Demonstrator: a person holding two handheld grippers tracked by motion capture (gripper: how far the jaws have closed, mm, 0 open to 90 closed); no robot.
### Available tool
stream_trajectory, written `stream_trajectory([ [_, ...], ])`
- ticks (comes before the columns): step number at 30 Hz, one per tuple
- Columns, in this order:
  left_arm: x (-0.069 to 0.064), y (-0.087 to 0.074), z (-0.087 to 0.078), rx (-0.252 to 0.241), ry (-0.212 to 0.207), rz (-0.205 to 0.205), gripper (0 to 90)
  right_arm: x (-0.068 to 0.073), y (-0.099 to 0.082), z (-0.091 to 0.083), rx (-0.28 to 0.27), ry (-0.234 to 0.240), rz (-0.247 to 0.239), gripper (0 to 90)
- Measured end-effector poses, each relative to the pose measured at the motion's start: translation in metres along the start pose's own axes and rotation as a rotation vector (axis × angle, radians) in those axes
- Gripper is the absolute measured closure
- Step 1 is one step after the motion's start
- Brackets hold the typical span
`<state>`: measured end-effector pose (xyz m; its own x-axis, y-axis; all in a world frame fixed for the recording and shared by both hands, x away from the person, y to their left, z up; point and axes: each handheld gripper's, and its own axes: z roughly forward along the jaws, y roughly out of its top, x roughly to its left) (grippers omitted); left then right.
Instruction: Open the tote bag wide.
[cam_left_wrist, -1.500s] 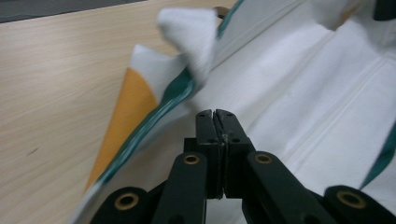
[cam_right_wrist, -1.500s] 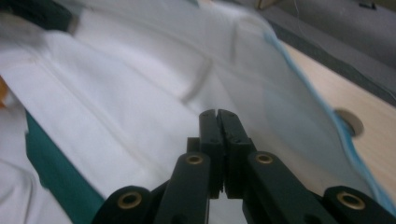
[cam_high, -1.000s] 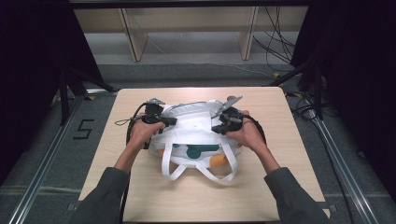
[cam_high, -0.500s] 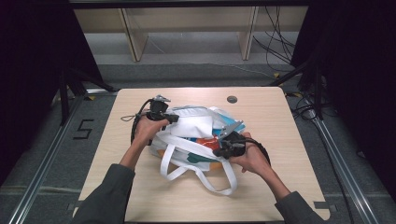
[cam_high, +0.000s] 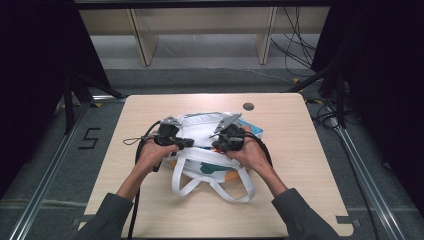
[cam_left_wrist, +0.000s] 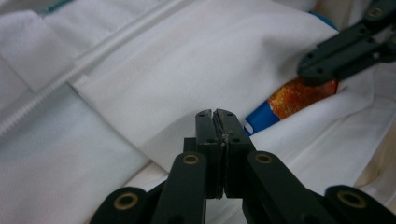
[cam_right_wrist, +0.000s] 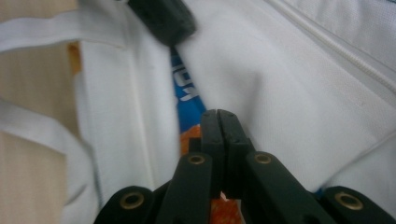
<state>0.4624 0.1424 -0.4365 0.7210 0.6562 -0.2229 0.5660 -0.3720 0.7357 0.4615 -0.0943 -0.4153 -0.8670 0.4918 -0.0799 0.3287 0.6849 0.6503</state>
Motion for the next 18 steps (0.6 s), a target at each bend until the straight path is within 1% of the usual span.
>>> stream_trajectory([
  [1, -0.002, -0.006, 0.000, 0.019, -0.008, 0.011, 88.3, -0.004, 0.004, 0.008, 0.031, -0.037, 0.016, 90.0],
  [2, -0.002, -0.006, 0.000, 0.019, -0.008, 0.011, 88.5, -0.009, 0.006, 0.011, 0.033, -0.053, -0.001, 90.0],
  [3, -0.005, -0.013, -0.001, 0.041, -0.017, 0.031, 88.6, -0.012, 0.009, 0.013, 0.048, -0.066, 0.032, 90.0],
  [4, -0.005, -0.013, -0.001, 0.041, -0.017, 0.031, 88.8, -0.012, 0.009, 0.013, 0.048, -0.066, 0.032, 90.0],
  [5, -0.011, -0.020, -0.002, 0.053, -0.031, 0.041, 89.1, -0.022, 0.015, 0.017, 0.071, -0.102, 0.024, 90.0],
  [6, -0.014, -0.023, -0.002, 0.057, -0.038, 0.053, 89.1, -0.025, 0.018, 0.019, 0.083, -0.111, 0.042, 90.0],
  [7, -0.014, -0.023, -0.002, 0.057, -0.038, 0.053, 89.1, -0.030, 0.021, 0.022, 0.098, -0.141, 0.035, 90.0],
  [8, -0.017, -0.026, -0.003, 0.062, -0.040, 0.060, 89.1, -0.037, 0.024, 0.025, 0.108, -0.165, 0.031, 90.0],
  [9, -0.023, -0.033, -0.002, 0.075, -0.032, 0.089, 89.2, -0.041, 0.025, 0.029, 0.123, -0.183, 0.057, 90.0],
  [10, -0.023, -0.033, -0.002, 0.075, -0.032, 0.089, 89.3, -0.046, 0.027, 0.032, 0.132, -0.196, 0.080, 90.0],
  [11, -0.026, -0.040, -0.001, 0.103, -0.031, 0.129, 89.3, -0.052, 0.029, 0.035, 0.138, -0.213, 0.089, 90.0],
  [12, -0.029, -0.044, 0.000, 0.091, -0.024, 0.101, 89.3, -0.059, 0.030, 0.038, 0.142, -0.229, 0.093, 90.0],
  [13, -0.029, -0.044, 0.000, 0.091, -0.024, 0.101, 89.4, -0.059, 0.030, 0.038, 0.142, -0.229, 0.093, 90.0],
  [14, -0.030, -0.050, -0.001, 0.072, -0.026, 0.102, 89.4, -0.071, 0.031, 0.043, 0.167, -0.248, 0.141, 90.0],
  [15, -0.029, -0.051, -0.002, 0.084, -0.030, 0.132, 89.4, -0.075, 0.031, 0.046, 0.182, -0.257, 0.168, 90.0],
  [16, -0.029, -0.052, -0.001, 0.070, -0.035, 0.109, 89.4, -0.080, 0.029, 0.051, 0.198, -0.254, 0.188, 90.0],
  [17, -0.030, -0.052, -0.001, 0.071, -0.032, 0.092, 89.4, -0.084, 0.026, 0.056, 0.209, -0.266, 0.196, 90.0],
  [18, -0.030, -0.052, -0.001, 0.071, -0.032, 0.092, 89.4, -0.086, 0.024, 0.061, 0.221, -0.286, 0.199, 90.0],
])
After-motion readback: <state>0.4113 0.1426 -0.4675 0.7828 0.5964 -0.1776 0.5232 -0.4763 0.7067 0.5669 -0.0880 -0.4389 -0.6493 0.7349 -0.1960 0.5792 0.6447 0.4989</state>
